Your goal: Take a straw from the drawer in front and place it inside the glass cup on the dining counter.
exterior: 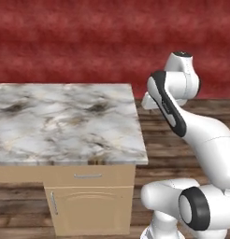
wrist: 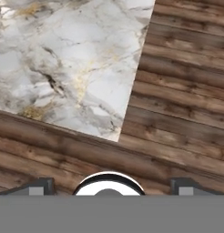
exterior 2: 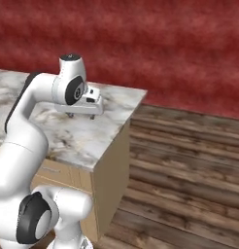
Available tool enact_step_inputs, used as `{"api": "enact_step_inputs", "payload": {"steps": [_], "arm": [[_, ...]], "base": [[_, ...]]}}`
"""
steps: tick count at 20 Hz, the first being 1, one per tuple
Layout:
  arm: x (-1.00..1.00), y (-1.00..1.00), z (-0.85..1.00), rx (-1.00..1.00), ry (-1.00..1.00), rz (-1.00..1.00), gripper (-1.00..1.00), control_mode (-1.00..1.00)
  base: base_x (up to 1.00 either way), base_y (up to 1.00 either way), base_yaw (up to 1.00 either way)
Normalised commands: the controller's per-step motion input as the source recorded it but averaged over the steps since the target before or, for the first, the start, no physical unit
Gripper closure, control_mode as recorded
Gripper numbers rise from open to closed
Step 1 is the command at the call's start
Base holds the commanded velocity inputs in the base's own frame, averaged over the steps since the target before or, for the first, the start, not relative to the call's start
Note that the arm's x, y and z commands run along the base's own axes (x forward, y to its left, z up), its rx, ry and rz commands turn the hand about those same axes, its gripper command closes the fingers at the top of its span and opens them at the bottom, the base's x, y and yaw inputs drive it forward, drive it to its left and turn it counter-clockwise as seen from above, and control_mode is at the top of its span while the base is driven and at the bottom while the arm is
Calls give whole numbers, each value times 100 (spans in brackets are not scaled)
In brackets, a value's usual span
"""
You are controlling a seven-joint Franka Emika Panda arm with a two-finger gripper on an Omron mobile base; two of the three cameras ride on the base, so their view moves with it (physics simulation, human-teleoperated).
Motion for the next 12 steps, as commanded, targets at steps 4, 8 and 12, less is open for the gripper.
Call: {"api": "enact_step_inputs", "payload": {"steps": [4,8,12], "arm": [[0,0,0,0,0,0,-100,100],[0,0,0,0,0,0,-100,100],[0,0,0,0,0,0,-100,100]], "base": [[0,-73,40],[0,-65,44],[8,-57,44]]}}
